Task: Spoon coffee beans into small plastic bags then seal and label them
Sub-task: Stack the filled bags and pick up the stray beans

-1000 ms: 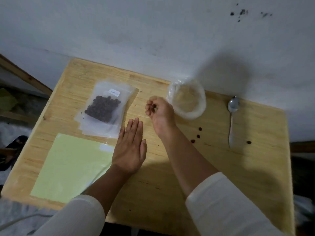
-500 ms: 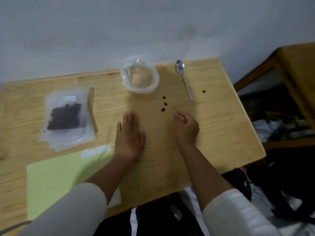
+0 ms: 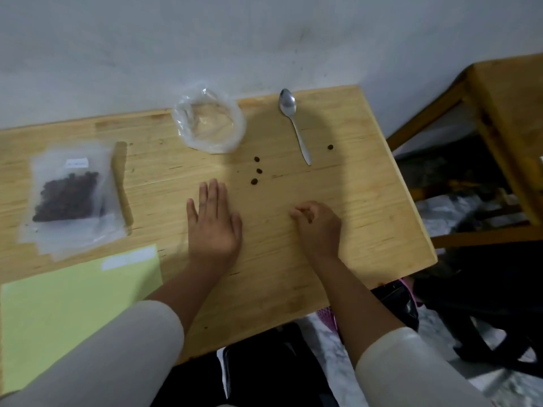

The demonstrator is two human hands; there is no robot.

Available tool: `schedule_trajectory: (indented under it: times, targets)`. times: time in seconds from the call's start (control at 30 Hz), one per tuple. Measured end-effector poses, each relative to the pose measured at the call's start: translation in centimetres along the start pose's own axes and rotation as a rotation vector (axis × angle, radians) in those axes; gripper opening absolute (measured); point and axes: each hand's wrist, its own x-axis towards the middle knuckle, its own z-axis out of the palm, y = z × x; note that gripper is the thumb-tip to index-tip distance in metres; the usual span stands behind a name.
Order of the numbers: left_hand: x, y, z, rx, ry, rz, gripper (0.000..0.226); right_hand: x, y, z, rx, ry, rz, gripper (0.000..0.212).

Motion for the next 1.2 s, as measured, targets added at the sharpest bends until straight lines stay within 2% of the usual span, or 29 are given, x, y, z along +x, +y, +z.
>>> schedule_trajectory:
  times: [0.07,0.13,0.3,0.37,0.4,0.53,0.6,0.77,0.97,1.2]
  targets:
    - [0.0,0.2,0.0,0.005,0.001,-0.021,0.064,-0.1,0.4,-0.1,-0.064,-0.067,-0.093,0.011]
    - [0.1,0.5,-0.2,0.008,-0.010,-0.032,0.065,0.6,0.0,-0.3,-0.023,-0.114,-0.074,0.009]
    - [1.1,1.4,-0.5,0.051,-0.019,-0.108,0.064,3.4,-2.9,-0.5,0.527,-0.342,0.301,0.016]
    - [1.7,1.9,-0.4,0.048,-0.024,-0.123,0.064,4.1,-3.8,-0.2,0.702,-0.376,0.349,0.016]
    - [1.9,2.1,-0.2,0.053,-0.026,-0.129,0.064,4.5,-4.0,0.1,0.688,-0.384,0.320,0.015]
    - [2.0,2.2,0.1,0.080,-0.010,-0.152,0.063,6.1,-3.9,1.3,0.279,-0.376,-0.021,0.015]
    - [2.0,2.2,0.2,0.081,-0.005,-0.155,0.063,6.7,-3.9,1.7,0.230,-0.392,-0.126,0.020]
    - [2.0,2.0,0.3,0.077,0.007,-0.141,0.062,7.4,-4.3,2.9,0.159,-0.435,-0.270,0.023]
    - [2.0,1.9,0.4,0.092,0.002,-0.147,0.062,7.3,-4.1,3.4,0.041,-0.372,-0.414,0.014]
    - [2.0,2.0,0.5,0.031,0.015,-0.141,0.066,6.6,-3.2,4.5,-0.129,-0.314,-0.531,0.016]
